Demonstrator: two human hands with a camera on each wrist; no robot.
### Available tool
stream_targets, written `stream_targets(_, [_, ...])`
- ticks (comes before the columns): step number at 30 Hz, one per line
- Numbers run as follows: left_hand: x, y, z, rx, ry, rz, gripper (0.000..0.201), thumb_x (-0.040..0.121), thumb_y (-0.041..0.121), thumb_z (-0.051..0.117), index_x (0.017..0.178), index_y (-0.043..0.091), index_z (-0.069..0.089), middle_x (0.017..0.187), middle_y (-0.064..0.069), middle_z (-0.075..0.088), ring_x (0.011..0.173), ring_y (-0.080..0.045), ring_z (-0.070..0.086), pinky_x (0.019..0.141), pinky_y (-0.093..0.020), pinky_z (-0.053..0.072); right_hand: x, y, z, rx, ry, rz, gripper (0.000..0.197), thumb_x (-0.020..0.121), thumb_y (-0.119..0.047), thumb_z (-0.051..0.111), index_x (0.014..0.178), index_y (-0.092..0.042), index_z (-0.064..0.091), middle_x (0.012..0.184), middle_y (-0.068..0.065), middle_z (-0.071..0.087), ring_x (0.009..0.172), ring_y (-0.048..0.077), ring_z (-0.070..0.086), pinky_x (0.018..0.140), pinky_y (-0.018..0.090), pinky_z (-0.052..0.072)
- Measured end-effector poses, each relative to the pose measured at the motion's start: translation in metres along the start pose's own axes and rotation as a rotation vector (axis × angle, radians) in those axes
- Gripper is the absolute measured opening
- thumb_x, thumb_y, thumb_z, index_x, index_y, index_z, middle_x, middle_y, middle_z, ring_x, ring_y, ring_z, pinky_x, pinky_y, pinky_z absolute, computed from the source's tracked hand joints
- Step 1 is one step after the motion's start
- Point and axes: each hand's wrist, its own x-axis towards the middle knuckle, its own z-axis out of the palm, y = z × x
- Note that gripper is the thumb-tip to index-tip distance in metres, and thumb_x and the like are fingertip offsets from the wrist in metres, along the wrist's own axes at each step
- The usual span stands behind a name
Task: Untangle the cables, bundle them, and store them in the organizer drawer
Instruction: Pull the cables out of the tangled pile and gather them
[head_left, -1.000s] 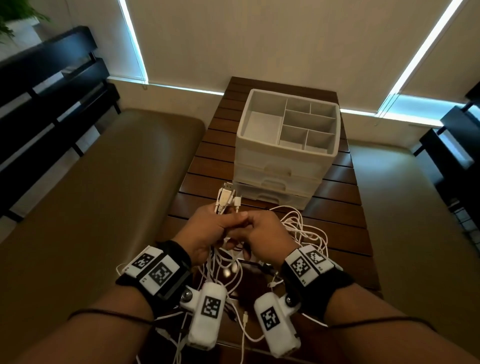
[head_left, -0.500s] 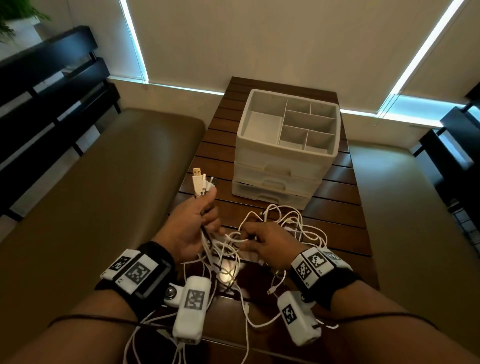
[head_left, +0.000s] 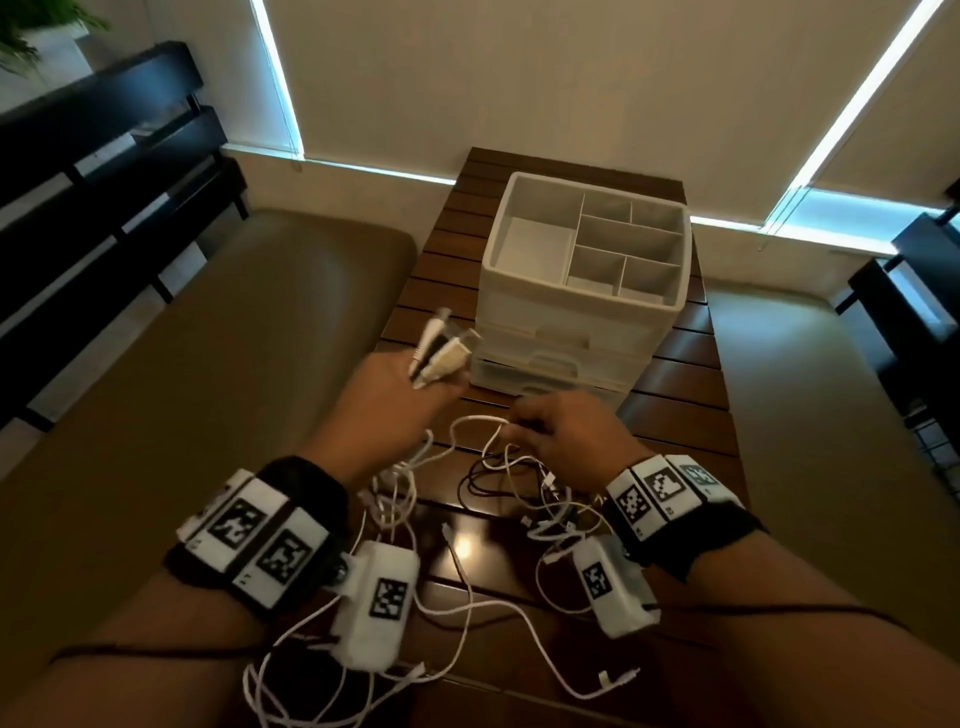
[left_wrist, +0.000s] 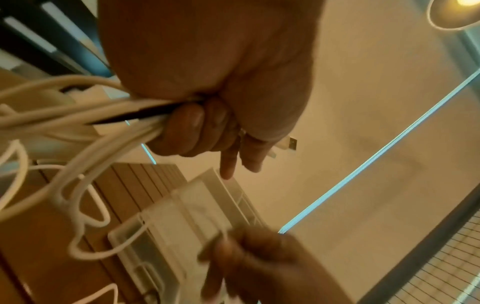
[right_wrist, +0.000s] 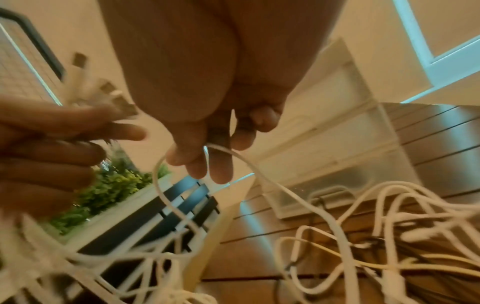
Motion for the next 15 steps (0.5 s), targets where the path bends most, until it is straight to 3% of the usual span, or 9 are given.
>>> stream_targets(3, [-0.002, 0.000, 0.020, -0.007, -0.094, -0.032, 0.007, 0.083, 0.022, 0.073, 0.078, 0.017, 0.073, 0.075, -0.007, 0.072, 0.068, -0.014, 0.065, 0.068, -0.036, 0.053, 0.005, -0.016, -0.008, 0.145, 0.063, -0.096, 0.014, 0.091, -0.031, 0.061, 0.093, -0.022, 0.071, 0.080, -0.001, 0.072, 0.074, 0.014, 0.066, 0.070, 0.032, 0.053])
stream_targets(5, [-0.003, -0.001, 0.022, 0.032, -0.139, -0.053, 0.012, 0.084, 0.026, 0.073, 0.082, 0.014, 0.074, 0.070, -0.006, 0.071, 0.056, -0.005, 0.059, 0.056, -0.026, 0.047, 0.005, -0.015, -0.012, 0.162, 0.030, -0.106, 0.009, 0.090, -0.027, 0.063, 0.088, -0.021, 0.069, 0.079, -0.001, 0.070, 0.071, 0.013, 0.064, 0.068, 0.031, 0.051])
stream_targets(7, [-0.004, -0.001, 0.014, 0.033, -0.131, -0.088, 0.012, 0.085, 0.026, 0.072, 0.081, 0.015, 0.073, 0.055, 0.003, 0.065, 0.042, 0.002, 0.050, 0.042, -0.014, 0.037, 0.003, -0.005, -0.012, 0.090, -0.045, -0.065, 0.015, 0.090, -0.030, 0.064, 0.082, -0.018, 0.065, 0.075, -0.001, 0.066, 0.068, 0.012, 0.061, 0.065, 0.031, 0.048])
stream_targets(11, [-0.001, -0.001, -0.012, -0.095, 0.019, -0.175, 0.011, 0.081, 0.016, 0.075, 0.072, 0.015, 0.069, 0.046, 0.006, 0.060, 0.042, -0.006, 0.053, 0.037, -0.015, 0.035, -0.012, 0.032, -0.008, 0.142, -0.136, 0.123, 0.018, 0.092, -0.029, 0.061, 0.074, -0.027, 0.060, 0.077, -0.005, 0.063, 0.071, 0.011, 0.060, 0.070, 0.033, 0.051])
stream_targets(13, [-0.002, -0.001, -0.015, -0.094, 0.010, -0.199, 0.013, 0.081, 0.010, 0.073, 0.070, 0.012, 0.066, 0.039, 0.008, 0.056, 0.032, 0.000, 0.048, 0.033, -0.012, 0.032, -0.017, 0.039, -0.007, 0.217, -0.141, 0.167, 0.018, 0.090, -0.025, 0.063, 0.073, -0.028, 0.062, 0.077, -0.007, 0.063, 0.071, 0.009, 0.060, 0.070, 0.031, 0.050])
stream_targets(15, [-0.004, -0.005, -0.011, -0.083, 0.026, -0.243, 0.016, 0.080, 0.014, 0.073, 0.066, 0.015, 0.066, 0.041, 0.008, 0.054, 0.034, -0.004, 0.044, 0.036, -0.017, 0.031, -0.019, 0.039, -0.006, 0.254, -0.139, 0.200, 0.021, 0.087, -0.022, 0.064, 0.068, -0.026, 0.059, 0.074, -0.005, 0.063, 0.068, 0.010, 0.060, 0.066, 0.031, 0.051])
